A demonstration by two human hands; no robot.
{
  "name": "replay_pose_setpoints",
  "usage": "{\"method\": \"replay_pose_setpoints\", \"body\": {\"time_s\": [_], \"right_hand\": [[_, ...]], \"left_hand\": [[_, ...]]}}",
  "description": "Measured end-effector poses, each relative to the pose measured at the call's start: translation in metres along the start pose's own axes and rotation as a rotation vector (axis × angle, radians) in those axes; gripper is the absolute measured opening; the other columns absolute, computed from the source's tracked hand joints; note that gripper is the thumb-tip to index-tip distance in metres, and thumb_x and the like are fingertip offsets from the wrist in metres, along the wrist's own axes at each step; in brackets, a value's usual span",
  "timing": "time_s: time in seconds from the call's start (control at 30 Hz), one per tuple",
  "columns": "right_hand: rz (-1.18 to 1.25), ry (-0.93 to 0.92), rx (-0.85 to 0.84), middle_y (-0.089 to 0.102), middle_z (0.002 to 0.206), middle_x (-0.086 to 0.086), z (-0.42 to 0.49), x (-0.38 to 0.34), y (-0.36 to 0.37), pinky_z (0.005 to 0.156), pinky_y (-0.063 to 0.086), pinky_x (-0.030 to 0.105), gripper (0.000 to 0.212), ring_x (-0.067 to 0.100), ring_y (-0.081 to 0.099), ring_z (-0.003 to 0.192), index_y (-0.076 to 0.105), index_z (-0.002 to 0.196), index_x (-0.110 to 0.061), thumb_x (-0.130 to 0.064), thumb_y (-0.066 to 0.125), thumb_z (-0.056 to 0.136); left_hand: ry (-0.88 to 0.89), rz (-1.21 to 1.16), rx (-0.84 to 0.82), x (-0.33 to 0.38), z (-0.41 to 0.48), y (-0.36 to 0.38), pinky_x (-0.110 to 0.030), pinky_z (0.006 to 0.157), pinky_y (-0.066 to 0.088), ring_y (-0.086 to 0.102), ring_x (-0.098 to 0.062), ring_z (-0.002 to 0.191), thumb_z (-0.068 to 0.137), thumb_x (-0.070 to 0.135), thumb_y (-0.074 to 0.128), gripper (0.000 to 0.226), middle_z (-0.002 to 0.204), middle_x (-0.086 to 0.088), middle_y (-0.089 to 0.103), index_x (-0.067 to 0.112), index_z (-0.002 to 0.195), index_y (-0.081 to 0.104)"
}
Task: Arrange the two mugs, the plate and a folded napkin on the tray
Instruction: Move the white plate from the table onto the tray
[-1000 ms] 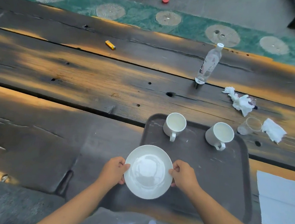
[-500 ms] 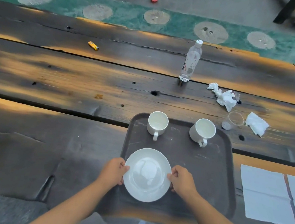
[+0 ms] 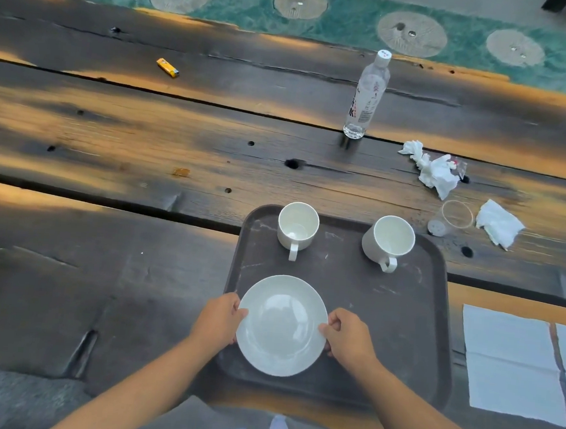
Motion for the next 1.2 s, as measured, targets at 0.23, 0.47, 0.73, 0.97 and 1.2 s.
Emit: {"method": "replay_pose_setpoints", "body": {"time_s": [0.23, 0.47, 0.73, 0.97, 1.2], "right_hand": [[0.048, 0.04, 0.0, 0.062, 0.075, 0.012, 0.005, -0.003, 0.006, 0.067, 0.065, 0.047, 0.011, 0.034, 0.069, 0.076, 0.059, 0.084, -0.002, -0.009, 0.064, 0.092], [0.016, 0.056, 0.012, 0.067, 0.085, 0.021, 0.002, -0.004, 0.007, 0.068, 0.064, 0.048, 0.011, 0.039, 0.069, 0.085, 0.059, 0.086, -0.003, -0.011, 0.062, 0.093], [-0.009, 0.088, -0.008, 0.066, 0.083, 0.012, 0.001, -0.011, 0.007, 0.071, 0.065, 0.045, 0.011, 0.034, 0.069, 0.087, 0.059, 0.09, -0.004, -0.013, 0.061, 0.096], [-0.024, 0.085, -0.003, 0.068, 0.087, 0.014, -0.001, -0.011, 0.006, 0.071, 0.065, 0.043, 0.011, 0.031, 0.07, 0.086, 0.06, 0.09, -0.007, -0.015, 0.061, 0.097], [-0.032, 0.068, 0.0, 0.07, 0.087, 0.015, -0.002, -0.011, 0.007, 0.073, 0.064, 0.046, 0.012, 0.033, 0.071, 0.085, 0.06, 0.09, -0.006, -0.016, 0.061, 0.097]], "left_hand": [[-0.002, 0.04, -0.002, -0.008, 0.011, 0.003, -0.048, 0.072, 0.064, 0.071, -0.026, 0.073, 0.097, 0.025, 0.061, 0.019, 0.077, -0.006, 0.068, 0.008, 0.09, 0.06], [0.029, 0.026, 0.002, -0.011, 0.014, 0.008, -0.039, 0.064, 0.065, 0.069, -0.018, 0.067, 0.1, 0.028, 0.062, 0.021, 0.075, 0.0, 0.067, 0.017, 0.083, 0.059], [0.102, 0.064, 0.034, -0.009, 0.014, 0.012, -0.038, 0.07, 0.065, 0.065, -0.013, 0.075, 0.104, 0.029, 0.054, 0.019, 0.082, 0.004, 0.065, 0.024, 0.086, 0.055], [0.1, 0.052, 0.034, -0.008, 0.014, 0.012, -0.04, 0.068, 0.065, 0.064, -0.014, 0.075, 0.105, 0.025, 0.053, 0.02, 0.082, 0.002, 0.064, 0.021, 0.085, 0.054], [0.065, 0.011, 0.028, -0.007, 0.013, 0.01, -0.044, 0.069, 0.065, 0.066, -0.017, 0.077, 0.103, 0.023, 0.056, 0.016, 0.083, 0.001, 0.064, 0.018, 0.088, 0.056]]}}
Point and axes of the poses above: each hand's wrist, its own z-axis towards the middle knuckle, its own y-axis out of the palm, x = y × z, the point moved 1 cm from there along z, towards the middle knuckle
